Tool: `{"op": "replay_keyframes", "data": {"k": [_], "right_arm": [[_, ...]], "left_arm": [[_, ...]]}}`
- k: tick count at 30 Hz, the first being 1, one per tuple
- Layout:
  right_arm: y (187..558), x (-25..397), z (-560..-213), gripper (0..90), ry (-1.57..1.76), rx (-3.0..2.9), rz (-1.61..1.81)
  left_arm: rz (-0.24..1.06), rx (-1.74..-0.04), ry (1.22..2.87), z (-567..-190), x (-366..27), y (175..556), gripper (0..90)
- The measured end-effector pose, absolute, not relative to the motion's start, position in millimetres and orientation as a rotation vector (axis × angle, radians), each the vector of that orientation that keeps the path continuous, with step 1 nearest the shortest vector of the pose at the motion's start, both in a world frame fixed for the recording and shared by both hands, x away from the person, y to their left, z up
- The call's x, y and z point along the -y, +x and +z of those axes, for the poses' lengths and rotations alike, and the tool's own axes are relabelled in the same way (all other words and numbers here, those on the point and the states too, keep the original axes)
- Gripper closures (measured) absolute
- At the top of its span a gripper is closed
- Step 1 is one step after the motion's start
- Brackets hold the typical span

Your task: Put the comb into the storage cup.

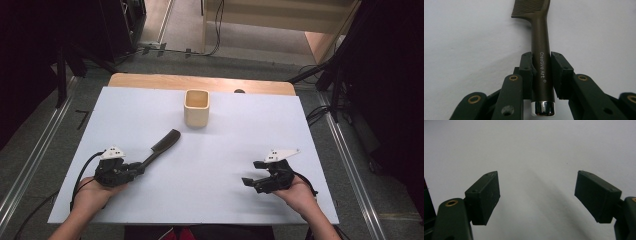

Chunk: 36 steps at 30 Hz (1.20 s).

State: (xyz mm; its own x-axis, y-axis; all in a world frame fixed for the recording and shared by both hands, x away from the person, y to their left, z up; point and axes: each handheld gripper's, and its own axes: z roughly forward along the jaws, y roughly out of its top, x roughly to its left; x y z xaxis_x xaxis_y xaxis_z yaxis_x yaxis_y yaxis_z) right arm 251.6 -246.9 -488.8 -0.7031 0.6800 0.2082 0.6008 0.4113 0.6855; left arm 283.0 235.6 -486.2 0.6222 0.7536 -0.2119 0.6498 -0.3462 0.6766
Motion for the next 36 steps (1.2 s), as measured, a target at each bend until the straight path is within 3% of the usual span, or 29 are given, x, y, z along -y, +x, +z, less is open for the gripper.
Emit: {"op": "replay_keyframes", "data": {"k": [22,36], "right_arm": [[250,248,-488,18.8,1.165,-2.539,1.183],[244,253,-487,19.1,1.189,-2.511,1.167]], "left_arm": [[-0.051,-0.98,1.981,-462,-215,277,73.3],[-0.115,-0.91,1.955,-454,-182,296,73.3]]}}
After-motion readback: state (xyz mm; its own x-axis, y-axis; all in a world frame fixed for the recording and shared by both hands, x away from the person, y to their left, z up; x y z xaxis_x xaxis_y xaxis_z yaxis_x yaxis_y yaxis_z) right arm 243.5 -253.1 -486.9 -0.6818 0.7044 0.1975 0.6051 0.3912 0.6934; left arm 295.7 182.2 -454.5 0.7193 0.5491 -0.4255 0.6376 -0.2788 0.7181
